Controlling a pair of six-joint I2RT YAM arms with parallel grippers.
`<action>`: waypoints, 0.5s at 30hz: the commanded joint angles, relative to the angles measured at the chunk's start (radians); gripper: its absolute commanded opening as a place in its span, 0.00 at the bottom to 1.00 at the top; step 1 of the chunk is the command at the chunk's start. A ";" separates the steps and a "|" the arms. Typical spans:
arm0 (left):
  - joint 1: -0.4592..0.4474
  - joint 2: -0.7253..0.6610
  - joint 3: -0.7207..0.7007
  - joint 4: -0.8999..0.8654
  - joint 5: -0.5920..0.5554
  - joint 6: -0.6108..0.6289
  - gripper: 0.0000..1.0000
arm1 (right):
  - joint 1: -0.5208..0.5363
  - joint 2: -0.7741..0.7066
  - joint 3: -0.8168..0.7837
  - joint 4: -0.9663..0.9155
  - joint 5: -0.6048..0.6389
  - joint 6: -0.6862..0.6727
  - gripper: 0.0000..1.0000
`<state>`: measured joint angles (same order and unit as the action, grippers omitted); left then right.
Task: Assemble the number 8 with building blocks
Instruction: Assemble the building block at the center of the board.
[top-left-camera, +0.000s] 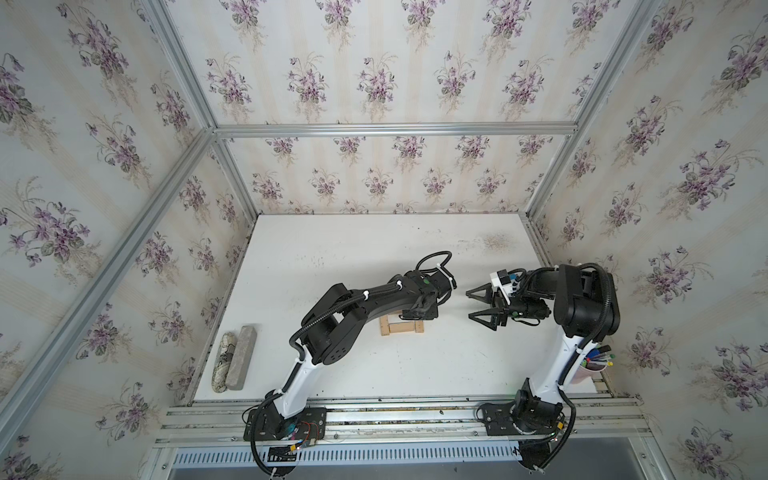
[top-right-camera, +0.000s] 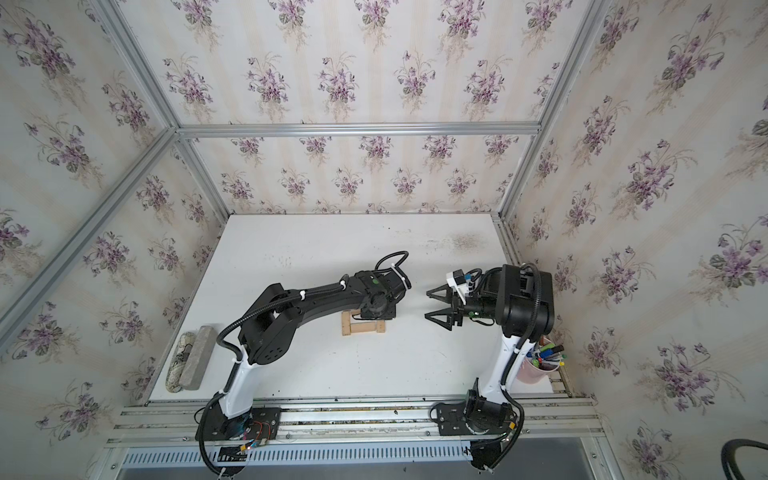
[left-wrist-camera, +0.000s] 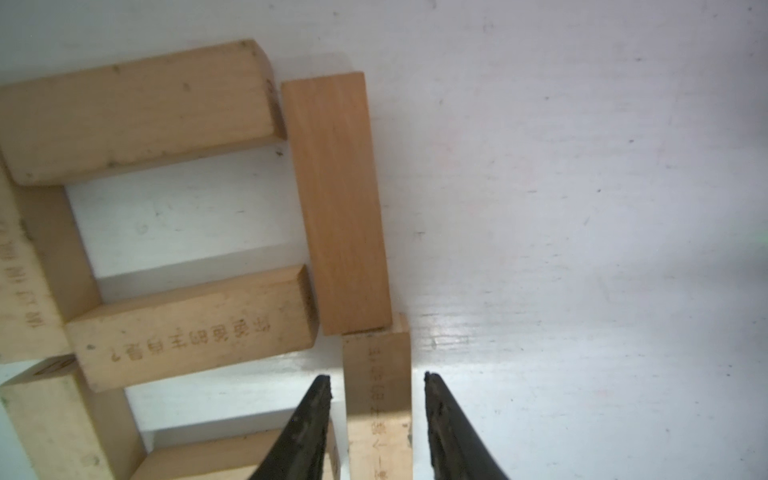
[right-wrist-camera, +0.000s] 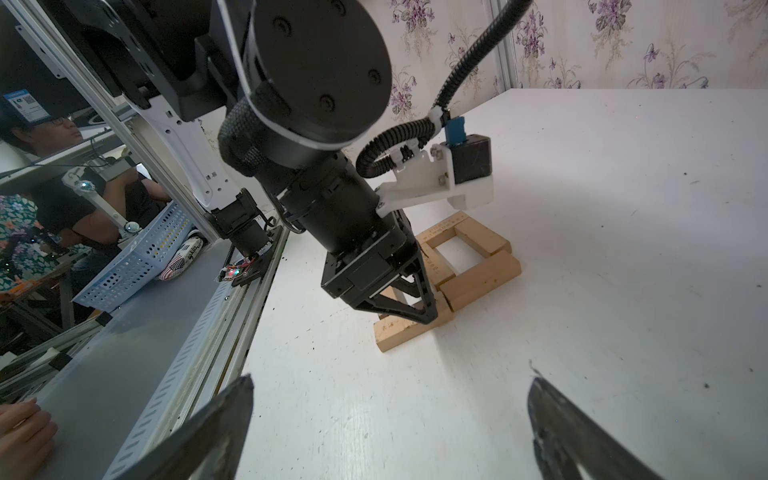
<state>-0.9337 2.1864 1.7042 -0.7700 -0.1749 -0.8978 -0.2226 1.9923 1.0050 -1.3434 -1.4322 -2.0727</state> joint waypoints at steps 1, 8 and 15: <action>0.001 0.009 0.020 -0.015 0.014 0.032 0.40 | 0.000 0.000 0.004 -0.028 -0.034 -0.402 1.00; 0.003 0.010 0.018 -0.040 0.002 0.012 0.38 | 0.001 0.000 0.003 -0.028 -0.034 -0.402 1.00; 0.003 0.011 0.012 -0.046 0.003 0.004 0.38 | 0.001 0.000 0.004 -0.029 -0.033 -0.402 1.00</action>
<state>-0.9310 2.1956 1.7168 -0.7975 -0.1596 -0.8814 -0.2226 1.9923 1.0050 -1.3434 -1.4322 -2.0727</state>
